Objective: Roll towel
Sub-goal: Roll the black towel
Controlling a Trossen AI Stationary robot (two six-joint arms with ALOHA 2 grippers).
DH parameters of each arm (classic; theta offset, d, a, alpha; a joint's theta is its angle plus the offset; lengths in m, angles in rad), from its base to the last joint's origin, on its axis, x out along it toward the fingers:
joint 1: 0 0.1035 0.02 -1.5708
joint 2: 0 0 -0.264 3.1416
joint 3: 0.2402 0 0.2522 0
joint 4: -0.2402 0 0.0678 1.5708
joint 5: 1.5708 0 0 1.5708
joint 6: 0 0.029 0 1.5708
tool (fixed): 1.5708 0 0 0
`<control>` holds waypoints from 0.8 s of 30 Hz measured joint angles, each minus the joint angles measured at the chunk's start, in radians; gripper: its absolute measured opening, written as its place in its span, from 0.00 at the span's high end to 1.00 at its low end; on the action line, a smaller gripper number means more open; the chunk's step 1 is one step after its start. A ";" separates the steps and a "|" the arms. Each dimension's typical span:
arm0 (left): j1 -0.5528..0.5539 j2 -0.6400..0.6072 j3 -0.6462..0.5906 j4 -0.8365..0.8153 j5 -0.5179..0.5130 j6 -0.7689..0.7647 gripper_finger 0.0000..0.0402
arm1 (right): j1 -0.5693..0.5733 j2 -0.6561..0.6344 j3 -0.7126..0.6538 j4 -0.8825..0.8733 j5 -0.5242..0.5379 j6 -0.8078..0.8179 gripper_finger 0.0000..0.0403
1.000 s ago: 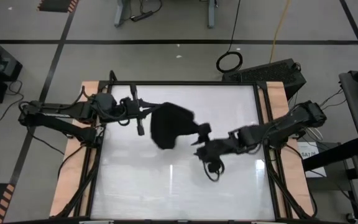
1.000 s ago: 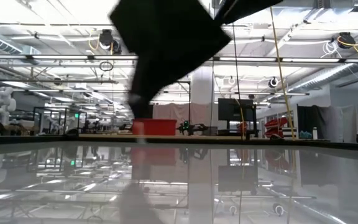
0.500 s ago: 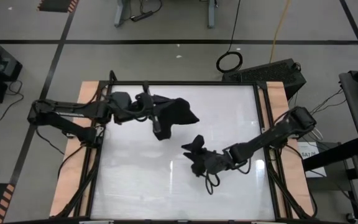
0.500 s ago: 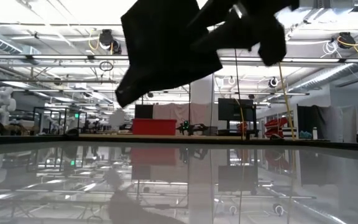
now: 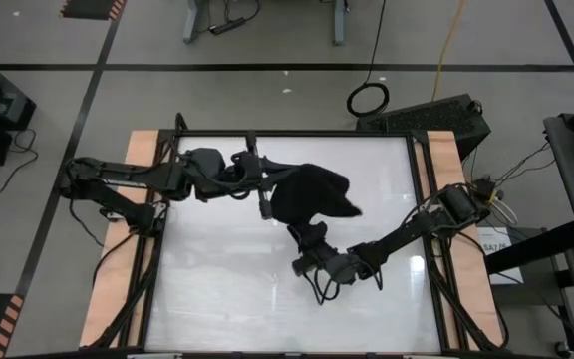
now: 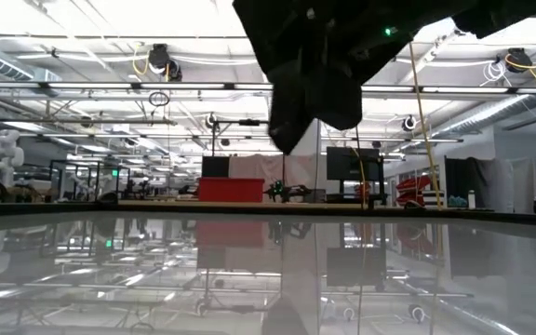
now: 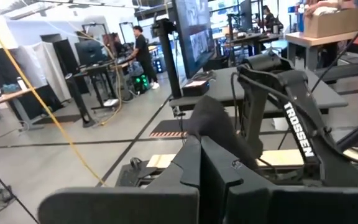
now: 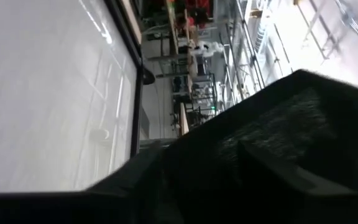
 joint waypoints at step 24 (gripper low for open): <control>0.000 -0.056 0.000 -0.630 -0.185 -0.075 0.97 | 0.214 -0.504 0.000 -0.329 0.032 0.230 1.00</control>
